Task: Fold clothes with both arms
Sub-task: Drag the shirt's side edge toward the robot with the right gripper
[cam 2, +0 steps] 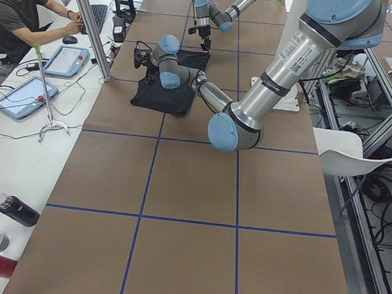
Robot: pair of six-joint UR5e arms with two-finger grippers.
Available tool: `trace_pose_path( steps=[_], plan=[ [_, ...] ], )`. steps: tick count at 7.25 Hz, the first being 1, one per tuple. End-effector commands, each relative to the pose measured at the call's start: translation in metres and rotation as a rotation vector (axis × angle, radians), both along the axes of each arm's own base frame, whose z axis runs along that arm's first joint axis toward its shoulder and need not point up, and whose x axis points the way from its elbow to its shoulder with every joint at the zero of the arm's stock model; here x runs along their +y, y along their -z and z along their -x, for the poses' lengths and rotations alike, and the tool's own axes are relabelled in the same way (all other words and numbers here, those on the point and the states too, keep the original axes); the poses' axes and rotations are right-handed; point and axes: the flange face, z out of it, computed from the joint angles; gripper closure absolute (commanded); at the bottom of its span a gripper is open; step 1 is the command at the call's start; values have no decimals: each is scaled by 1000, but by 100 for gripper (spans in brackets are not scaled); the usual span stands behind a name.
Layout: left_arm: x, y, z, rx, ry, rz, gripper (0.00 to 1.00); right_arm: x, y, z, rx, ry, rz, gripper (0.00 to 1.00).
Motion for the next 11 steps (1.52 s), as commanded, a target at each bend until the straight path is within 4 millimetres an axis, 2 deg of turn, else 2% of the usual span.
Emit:
trace_pose_path(
  steps=[1, 3, 5, 6, 8, 9, 11],
  plan=[
    [5, 1, 5, 6, 0, -8, 4, 59, 53, 28, -73, 146, 47, 100],
    [16, -3, 13, 11, -2, -14, 4, 105, 105, 71, -131, 260, 54, 100],
    [28, 11, 22, 8, -19, -3, 4, 151, 153, 105, -140, 324, 143, 100],
    [34, 16, 27, 14, -21, -9, 3, 166, 164, 115, -150, 343, 140, 100],
    [36, 14, 27, 14, -24, -8, 2, 169, 164, 117, -150, 340, 138, 100],
    [36, 12, 27, 11, -24, -7, 2, 170, 160, 115, -145, 339, 141, 1],
    [39, 13, 26, 19, -52, -2, 2, 164, 160, 109, -149, 323, 137, 0]
  ],
)
